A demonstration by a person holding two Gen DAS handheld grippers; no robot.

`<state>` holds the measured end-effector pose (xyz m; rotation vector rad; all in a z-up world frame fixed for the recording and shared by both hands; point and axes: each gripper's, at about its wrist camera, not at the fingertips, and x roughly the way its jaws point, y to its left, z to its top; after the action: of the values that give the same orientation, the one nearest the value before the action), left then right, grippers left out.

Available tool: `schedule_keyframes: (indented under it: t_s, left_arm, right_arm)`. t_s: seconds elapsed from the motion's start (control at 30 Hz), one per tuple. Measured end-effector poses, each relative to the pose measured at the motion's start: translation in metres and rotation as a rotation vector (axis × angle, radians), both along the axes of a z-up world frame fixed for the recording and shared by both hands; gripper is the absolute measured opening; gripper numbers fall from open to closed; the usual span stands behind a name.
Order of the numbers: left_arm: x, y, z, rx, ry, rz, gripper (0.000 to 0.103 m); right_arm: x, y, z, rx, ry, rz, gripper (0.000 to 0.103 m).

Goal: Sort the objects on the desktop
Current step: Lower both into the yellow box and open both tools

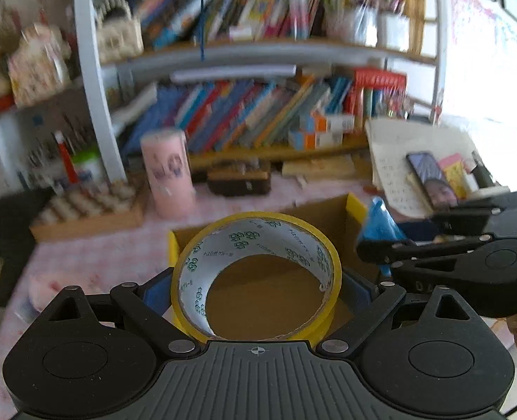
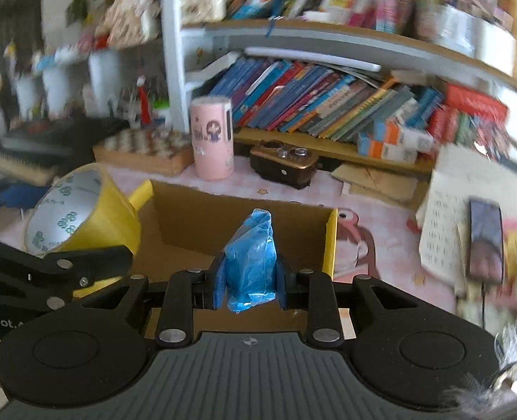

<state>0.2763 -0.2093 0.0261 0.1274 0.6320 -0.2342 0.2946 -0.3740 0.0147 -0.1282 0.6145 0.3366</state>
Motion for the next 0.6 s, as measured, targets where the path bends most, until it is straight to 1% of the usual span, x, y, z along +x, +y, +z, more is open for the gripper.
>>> schedule_keyframes:
  t_s: [0.07, 0.13, 0.27, 0.3, 0.37, 0.4, 0.5, 0.6]
  left_arm:
    - [0.018, -0.003, -0.008, 0.021, 0.033, 0.008, 0.095]
    - [0.034, -0.008, -0.015, 0.056, 0.062, 0.005, 0.095]
    - [0.063, -0.018, -0.027, 0.122, 0.131, -0.021, 0.095]
    - [0.069, -0.021, -0.031, 0.134, 0.146, -0.028, 0.095]
    - [0.079, -0.026, -0.037, 0.153, 0.178, -0.018, 0.095]
    - [0.085, -0.028, -0.043, 0.164, 0.209, -0.008, 0.095]
    - [0.098, -0.032, -0.058, 0.183, 0.287, 0.003, 0.095]
    - [0.098, -0.037, -0.069, 0.237, 0.315, -0.005, 0.096]
  right_arm:
    - [0.017, 0.003, -0.006, -0.070, 0.005, 0.039, 0.026]
    - [0.035, 0.008, -0.013, -0.154, 0.024, 0.101, 0.026]
    - [0.067, 0.021, -0.029, -0.338, 0.102, 0.271, 0.026]
    - [0.073, 0.025, -0.035, -0.388, 0.108, 0.311, 0.026]
    - [0.082, 0.032, -0.046, -0.468, 0.126, 0.372, 0.026]
    - [0.087, 0.035, -0.053, -0.507, 0.146, 0.400, 0.026]
    - [0.099, 0.041, -0.070, -0.575, 0.190, 0.450, 0.026]
    - [0.104, 0.043, -0.082, -0.618, 0.206, 0.474, 0.026]
